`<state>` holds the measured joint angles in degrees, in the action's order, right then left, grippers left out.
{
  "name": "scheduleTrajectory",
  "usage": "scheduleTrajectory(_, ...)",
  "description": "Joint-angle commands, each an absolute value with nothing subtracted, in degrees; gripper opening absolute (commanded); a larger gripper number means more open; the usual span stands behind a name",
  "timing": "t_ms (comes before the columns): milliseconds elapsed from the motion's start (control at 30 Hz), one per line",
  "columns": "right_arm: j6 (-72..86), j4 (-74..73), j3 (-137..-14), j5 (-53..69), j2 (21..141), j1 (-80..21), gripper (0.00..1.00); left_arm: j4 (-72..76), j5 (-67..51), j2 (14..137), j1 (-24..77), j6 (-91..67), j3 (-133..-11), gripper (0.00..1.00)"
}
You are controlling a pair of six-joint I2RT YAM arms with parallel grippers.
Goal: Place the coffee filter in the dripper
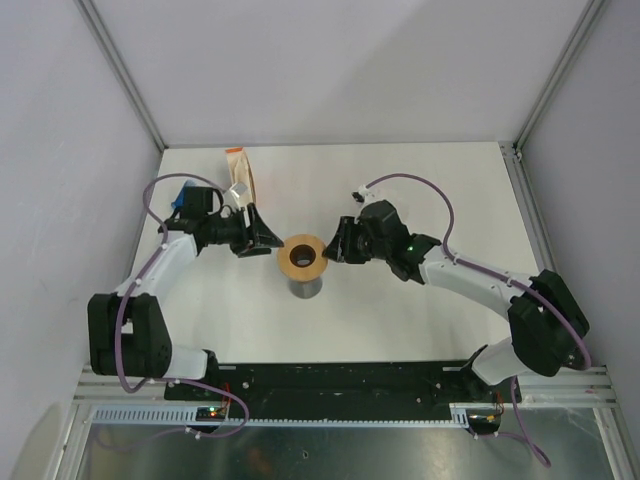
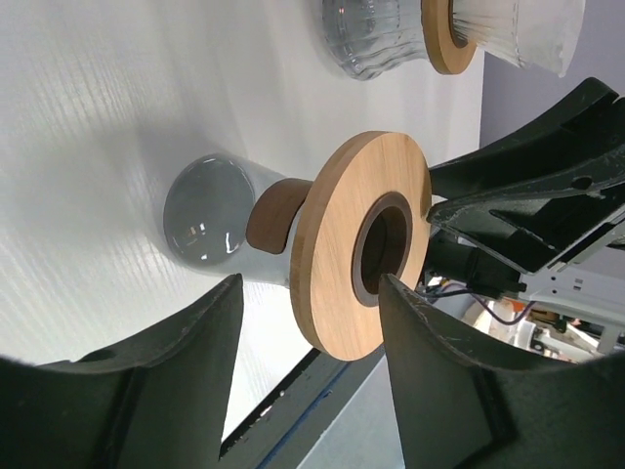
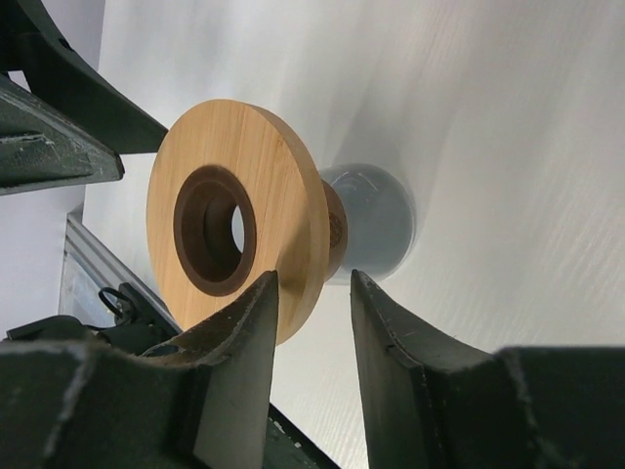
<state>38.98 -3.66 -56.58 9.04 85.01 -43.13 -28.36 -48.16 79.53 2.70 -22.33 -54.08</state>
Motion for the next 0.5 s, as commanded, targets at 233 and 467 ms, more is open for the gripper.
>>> scheduleTrajectory(233, 29.3, -10.4, -60.8, -5.0, 77.9, -50.5, 0.44, -27.6, -31.0, 71.1, 2.4, -3.9, -59.4, 0.65)
scheduleTrajectory(467, 23.9, -14.4, -62.0, -13.3, 72.7, -54.5, 0.45, -27.6, -13.8, 70.1, 0.7, 6.6, -62.0, 0.71)
